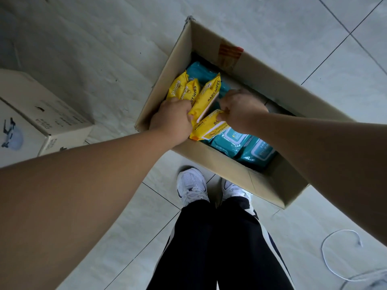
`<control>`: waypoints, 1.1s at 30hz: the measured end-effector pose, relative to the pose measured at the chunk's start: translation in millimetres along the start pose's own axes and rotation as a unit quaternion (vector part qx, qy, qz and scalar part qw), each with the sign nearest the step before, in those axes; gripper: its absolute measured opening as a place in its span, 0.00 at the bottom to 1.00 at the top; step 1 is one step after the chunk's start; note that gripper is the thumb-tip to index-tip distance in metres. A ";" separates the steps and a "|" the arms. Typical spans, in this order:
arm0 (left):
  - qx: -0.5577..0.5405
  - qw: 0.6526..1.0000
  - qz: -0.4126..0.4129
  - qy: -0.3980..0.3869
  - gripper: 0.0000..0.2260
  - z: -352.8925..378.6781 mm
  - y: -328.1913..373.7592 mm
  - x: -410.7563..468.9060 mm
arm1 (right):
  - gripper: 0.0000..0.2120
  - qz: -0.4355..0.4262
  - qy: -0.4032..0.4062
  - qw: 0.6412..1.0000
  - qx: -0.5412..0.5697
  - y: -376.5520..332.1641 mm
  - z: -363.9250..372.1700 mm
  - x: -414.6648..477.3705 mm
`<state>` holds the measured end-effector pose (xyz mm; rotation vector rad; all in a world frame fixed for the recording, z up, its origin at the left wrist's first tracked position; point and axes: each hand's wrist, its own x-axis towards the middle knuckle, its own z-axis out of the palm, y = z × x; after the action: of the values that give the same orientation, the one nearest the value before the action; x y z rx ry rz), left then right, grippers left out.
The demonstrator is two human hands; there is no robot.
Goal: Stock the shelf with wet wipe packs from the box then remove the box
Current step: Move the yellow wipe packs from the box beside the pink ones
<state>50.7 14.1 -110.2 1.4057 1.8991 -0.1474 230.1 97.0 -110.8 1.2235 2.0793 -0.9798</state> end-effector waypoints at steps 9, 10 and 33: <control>-0.124 0.989 -0.010 0.085 0.06 -54.0 15.9 -34.7 | 0.15 0.047 -0.009 0.991 0.128 -5.1 -20.8 -65.5; -0.129 0.987 -0.011 0.091 0.06 -62.8 17.4 -42.6 | 0.15 0.049 -0.001 0.990 0.130 -7.6 -27.7 -74.1; -0.134 0.972 0.120 0.154 0.04 -407.2 204.7 -231.6 | 0.11 -0.062 0.207 0.950 0.227 -95.9 -298.9 -379.3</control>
<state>49.8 118.5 390.3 1.5188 1.8850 0.4523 290.9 113.1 377.6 1.6609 2.3468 -1.4165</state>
